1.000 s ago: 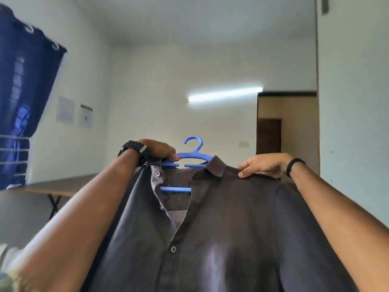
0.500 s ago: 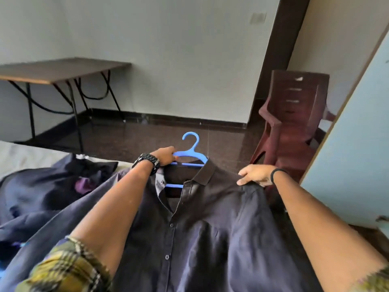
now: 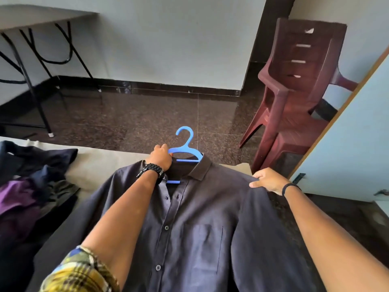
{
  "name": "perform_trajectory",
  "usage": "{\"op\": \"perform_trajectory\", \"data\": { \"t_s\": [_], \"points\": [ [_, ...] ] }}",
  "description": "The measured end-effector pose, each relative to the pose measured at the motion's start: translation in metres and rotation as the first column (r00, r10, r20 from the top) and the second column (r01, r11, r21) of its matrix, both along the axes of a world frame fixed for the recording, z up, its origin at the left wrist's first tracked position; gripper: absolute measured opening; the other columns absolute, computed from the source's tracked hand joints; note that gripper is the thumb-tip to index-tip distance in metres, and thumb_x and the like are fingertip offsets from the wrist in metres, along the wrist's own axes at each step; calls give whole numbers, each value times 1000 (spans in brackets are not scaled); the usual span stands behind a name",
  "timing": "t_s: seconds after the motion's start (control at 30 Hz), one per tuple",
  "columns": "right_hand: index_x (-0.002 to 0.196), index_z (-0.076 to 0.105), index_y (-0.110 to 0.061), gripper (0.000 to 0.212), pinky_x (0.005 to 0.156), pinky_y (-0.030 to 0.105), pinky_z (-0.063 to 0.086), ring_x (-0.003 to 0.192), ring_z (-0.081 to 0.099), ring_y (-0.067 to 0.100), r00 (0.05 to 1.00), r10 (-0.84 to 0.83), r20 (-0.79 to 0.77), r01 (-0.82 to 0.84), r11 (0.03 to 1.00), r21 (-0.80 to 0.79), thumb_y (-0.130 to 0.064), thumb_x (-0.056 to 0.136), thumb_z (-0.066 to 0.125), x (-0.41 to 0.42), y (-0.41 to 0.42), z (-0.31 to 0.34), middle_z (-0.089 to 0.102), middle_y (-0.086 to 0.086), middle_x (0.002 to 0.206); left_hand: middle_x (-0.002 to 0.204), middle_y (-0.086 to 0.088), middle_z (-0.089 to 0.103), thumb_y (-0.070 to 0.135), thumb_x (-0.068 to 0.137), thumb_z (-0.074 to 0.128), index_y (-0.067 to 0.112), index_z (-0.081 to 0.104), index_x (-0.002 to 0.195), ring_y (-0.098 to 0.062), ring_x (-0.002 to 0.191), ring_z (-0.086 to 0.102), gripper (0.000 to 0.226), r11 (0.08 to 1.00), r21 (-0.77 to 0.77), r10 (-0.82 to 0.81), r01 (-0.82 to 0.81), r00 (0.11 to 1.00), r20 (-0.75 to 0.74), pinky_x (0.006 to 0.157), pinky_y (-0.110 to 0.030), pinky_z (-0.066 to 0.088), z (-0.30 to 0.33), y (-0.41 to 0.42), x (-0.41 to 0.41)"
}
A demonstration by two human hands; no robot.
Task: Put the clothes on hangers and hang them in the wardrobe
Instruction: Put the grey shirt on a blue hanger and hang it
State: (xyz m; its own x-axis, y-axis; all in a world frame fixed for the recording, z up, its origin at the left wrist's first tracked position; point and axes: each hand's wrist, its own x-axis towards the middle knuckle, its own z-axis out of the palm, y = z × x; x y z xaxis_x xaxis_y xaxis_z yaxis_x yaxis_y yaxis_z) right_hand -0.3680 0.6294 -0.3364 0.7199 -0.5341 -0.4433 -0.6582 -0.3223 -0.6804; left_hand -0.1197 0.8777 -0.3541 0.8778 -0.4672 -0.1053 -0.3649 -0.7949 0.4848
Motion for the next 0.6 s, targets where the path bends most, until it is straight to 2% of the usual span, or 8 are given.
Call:
{"op": "perform_trajectory", "data": {
  "t_s": [0.1, 0.17, 0.23, 0.3, 0.37, 0.43, 0.53, 0.6],
  "points": [
    [64, 59, -8, 21, 47, 22, 31, 55, 44, 14, 996, -23, -89, 12, 993, -120, -2, 80, 72, 3, -3, -13, 49, 4, 61, 128, -25, 46, 24, 97, 49, 3, 48, 122, -42, 117, 48, 33, 999, 41, -9, 10, 1000, -28, 100, -47, 39, -20, 4, 2],
    [78, 68, -8, 6, 57, 25, 38, 76, 56, 21, 986, 13, -164, -55, 966, -251, -7, 78, 74, 15, 3, -9, 59, 7, 77, 128, -23, 48, 26, 95, 52, 8, 47, 128, -41, 117, 49, 37, 999, -20, -41, 41, 999, -16, 103, -47, 37, -21, 6, -2],
    [106, 68, -6, 27, 80, 28, 43, 107, 58, 27, 959, 49, -280, -164, 899, -405, -9, 79, 70, 28, 17, -4, 65, 11, 107, 125, -23, 49, 25, 94, 54, 9, 51, 126, -42, 114, 51, 37, 991, -128, -31, 37, 998, 48, 102, -46, 37, -14, 7, -10],
    [121, 56, -7, 40, 95, 37, 42, 120, 49, 35, 974, -10, -225, -122, 817, -563, -10, 82, 62, 37, 43, 5, 52, 15, 127, 117, -24, 53, 18, 92, 55, 5, 57, 117, -42, 106, 53, 29, 965, -264, 50, -4, 985, 167, 98, -45, 40, -7, 13, -23],
    [120, 54, -10, 39, 97, 42, 40, 117, 47, 37, 999, -29, -21, 9, 757, -653, -8, 82, 59, 46, 74, 11, 48, 15, 125, 110, -23, 55, 11, 89, 56, 2, 60, 108, -41, 100, 52, 21, 913, -404, 173, -62, 954, 246, 92, -44, 41, -3, 23, -43],
    [110, 60, -9, 32, 94, 39, 40, 110, 51, 35, 992, 61, 113, 18, 802, -597, -3, 79, 56, 58, 108, 9, 54, 15, 116, 104, -21, 56, 8, 89, 55, 1, 58, 102, -38, 97, 52, 15, 837, -529, 291, -138, 931, 218, 88, -41, 40, -4, 36, -66],
    [79, 65, -11, 9, 78, 40, 55, 92, 65, 31, 973, 28, 228, 31, 967, -252, -7, 81, 57, 71, 157, 1, 68, 16, 91, 92, -19, 58, 6, 90, 54, 2, 54, 91, -34, 89, 54, 4, 693, -657, 395, -296, 919, 3, 78, -30, 36, -17, 53, -96],
    [61, 58, -13, 23, 63, 40, 60, 82, 68, 28, 972, -49, 228, 68, 994, -80, -16, 83, 65, 74, 182, -9, 69, 18, 81, 83, -13, 58, 5, 88, 55, 8, 51, 84, -34, 84, 57, 6, 656, -650, 412, -384, 904, -119, 76, -30, 41, -29, 59, -108]
  ]
}}
